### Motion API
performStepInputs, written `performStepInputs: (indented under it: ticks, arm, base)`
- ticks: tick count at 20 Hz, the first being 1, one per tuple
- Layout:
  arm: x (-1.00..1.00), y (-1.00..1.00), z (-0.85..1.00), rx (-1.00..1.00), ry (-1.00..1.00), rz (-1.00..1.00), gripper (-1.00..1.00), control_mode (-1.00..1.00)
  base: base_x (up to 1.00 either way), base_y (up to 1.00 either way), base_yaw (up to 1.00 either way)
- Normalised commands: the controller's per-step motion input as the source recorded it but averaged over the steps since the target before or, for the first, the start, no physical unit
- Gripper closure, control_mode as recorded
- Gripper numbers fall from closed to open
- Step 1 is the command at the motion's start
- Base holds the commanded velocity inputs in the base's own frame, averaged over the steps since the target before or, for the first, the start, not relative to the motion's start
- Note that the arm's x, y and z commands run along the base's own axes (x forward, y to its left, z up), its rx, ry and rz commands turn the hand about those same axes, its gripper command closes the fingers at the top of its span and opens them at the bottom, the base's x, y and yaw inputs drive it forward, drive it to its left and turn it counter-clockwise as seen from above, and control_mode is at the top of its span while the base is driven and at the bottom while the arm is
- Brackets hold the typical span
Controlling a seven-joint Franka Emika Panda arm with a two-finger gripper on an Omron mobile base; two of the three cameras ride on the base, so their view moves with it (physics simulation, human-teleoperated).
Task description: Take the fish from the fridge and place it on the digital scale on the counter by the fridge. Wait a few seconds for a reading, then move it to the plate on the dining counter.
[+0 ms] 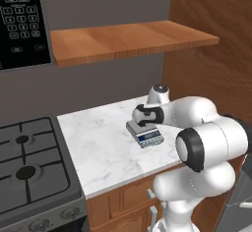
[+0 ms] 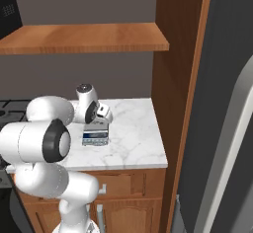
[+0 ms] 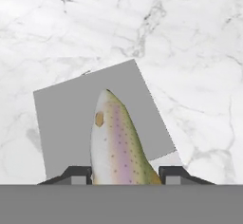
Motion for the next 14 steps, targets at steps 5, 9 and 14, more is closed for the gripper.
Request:
performStepInputs:
  ticks: [5,9,14]
  arm:
    - [0.5,0.0,-0.21,0.0,0.0,0.0,1.0,-1.0]
    - [0.28,0.02,-0.26,0.0,0.0,0.0,1.0,-1.0]
    - [0.08,0.17,-0.29,0.0,0.0,0.0,1.0,-1.0]
  base:
    - [0.0,0.0,0.0]
    - [0.0,0.0,0.0]
    - [0.0,0.0,0.0]
